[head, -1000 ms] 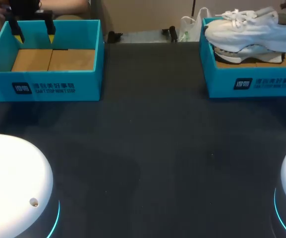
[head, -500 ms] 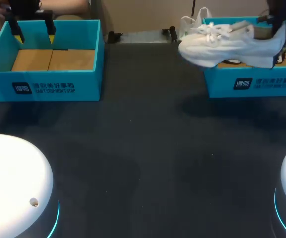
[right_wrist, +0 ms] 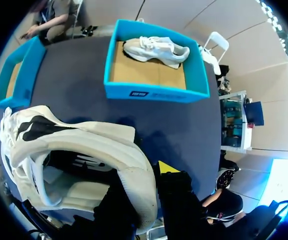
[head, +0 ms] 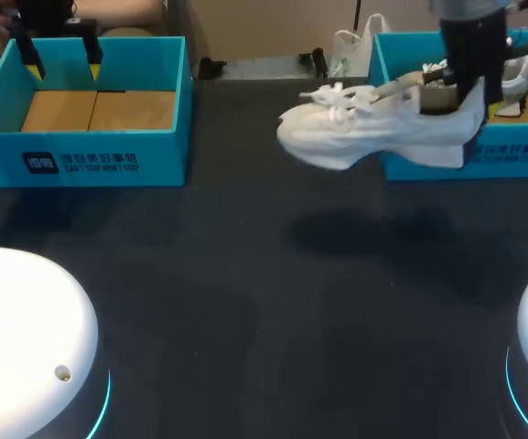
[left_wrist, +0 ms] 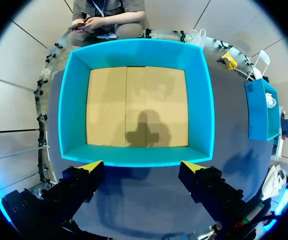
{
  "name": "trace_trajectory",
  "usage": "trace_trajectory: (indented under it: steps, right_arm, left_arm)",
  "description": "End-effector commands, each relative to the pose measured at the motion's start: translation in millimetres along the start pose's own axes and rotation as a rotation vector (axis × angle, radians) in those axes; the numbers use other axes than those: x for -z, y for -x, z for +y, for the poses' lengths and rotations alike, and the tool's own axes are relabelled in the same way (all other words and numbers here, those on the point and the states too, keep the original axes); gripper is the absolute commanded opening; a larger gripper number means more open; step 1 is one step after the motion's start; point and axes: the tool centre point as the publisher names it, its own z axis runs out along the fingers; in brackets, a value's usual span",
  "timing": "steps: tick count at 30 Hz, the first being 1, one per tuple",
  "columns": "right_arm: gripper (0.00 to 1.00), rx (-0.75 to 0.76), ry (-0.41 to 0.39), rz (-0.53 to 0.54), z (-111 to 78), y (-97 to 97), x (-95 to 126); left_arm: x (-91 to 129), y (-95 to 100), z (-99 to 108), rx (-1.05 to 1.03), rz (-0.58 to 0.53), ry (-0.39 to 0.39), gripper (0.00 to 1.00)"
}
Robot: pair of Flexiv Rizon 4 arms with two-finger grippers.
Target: Take the shoe out of the shoebox, open the shoe tongue, remove and reinsert the insole, then place the shoe into the shoebox
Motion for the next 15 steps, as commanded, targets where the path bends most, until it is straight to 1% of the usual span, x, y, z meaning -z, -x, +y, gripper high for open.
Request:
trace_trajectory:
  steps: [1,5,11,12,15]
  right_arm:
    - [0.00,-0.003,0.052,-0.015,-25.2,-17.8,9.3]
    - [0.00,0.002,0.059,-0.010,-48.7,-39.6,13.8]
    - [0.00,0.012,0.052,-0.026,-89.3,-68.6,21.3]
    - [0.00,0.014,0.053,-0.031,-93.4,-72.0,22.1]
    - [0.00,0.023,0.048,-0.048,-112.6,-89.9,25.2]
  left_arm:
    - [0.7,0.2,-0.1,0.000,-0.001,0.001,1.00]
    - [0.7,0.2,-0.1,0.000,-0.001,0.001,1.00]
    - [0.7,0.2,-0.1,0.000,-0.001,0.001,1.00]
    - [0.7,0.2,-0.1,0.000,-0.001,0.001,1.00]
    - [0.7,0.2,-0.1,0.000,-0.001,0.001,1.00]
